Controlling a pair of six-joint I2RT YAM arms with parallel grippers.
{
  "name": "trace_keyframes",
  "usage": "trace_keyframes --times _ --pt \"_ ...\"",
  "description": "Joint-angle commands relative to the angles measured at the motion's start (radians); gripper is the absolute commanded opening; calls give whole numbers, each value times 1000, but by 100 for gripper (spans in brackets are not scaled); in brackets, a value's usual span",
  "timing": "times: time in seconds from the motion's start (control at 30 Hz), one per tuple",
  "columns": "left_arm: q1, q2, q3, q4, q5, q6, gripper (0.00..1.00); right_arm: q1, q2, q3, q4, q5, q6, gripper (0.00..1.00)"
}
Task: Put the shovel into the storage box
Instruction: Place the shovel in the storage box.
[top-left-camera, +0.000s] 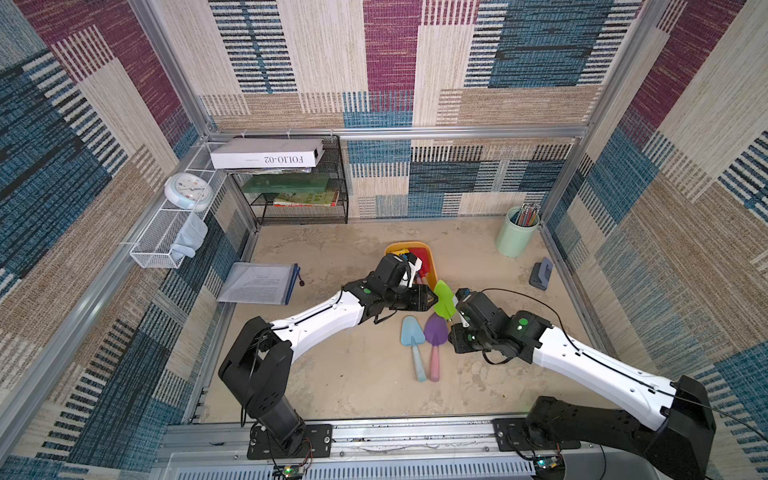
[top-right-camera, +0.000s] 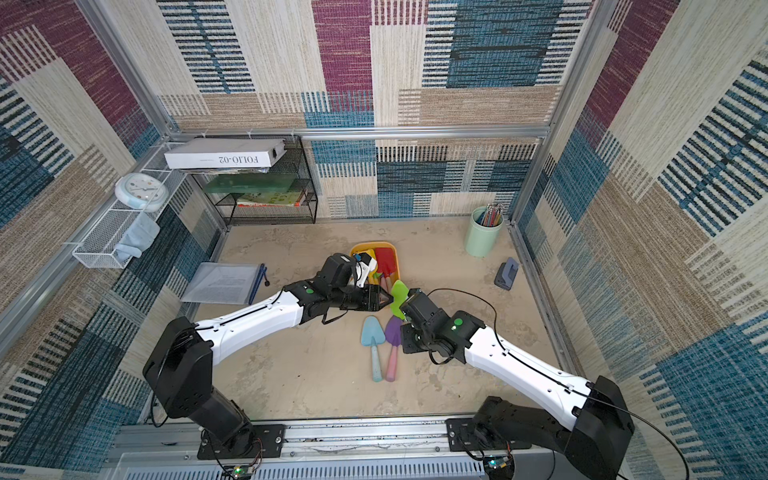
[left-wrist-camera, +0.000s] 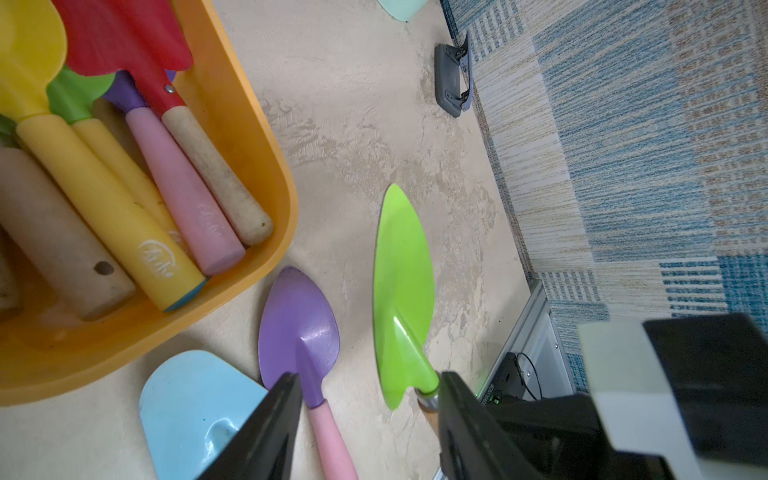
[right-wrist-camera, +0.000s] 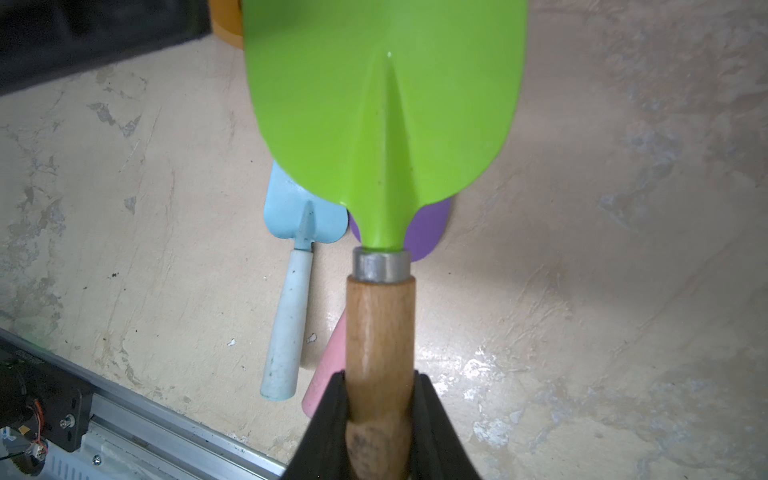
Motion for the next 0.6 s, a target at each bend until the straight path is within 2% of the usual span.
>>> trace_keyframes --times 0.0,0.17,0.27,0.37,0.57 --pt "-1 19 16 23 15 11 56 1 20 28 11 -7 -32 0" --pt "-2 25 14 29 14 5 49 2 52 57 15 -10 -49 0" --pt "-4 26 13 23 5 8 32 1 64 66 23 -15 -55 0" --pt "-3 25 13 20 -4 6 22 3 69 71 28 -21 -55 0" --pt "-4 31 12 26 -12 2 13 3 59 72 44 -35 -55 0"
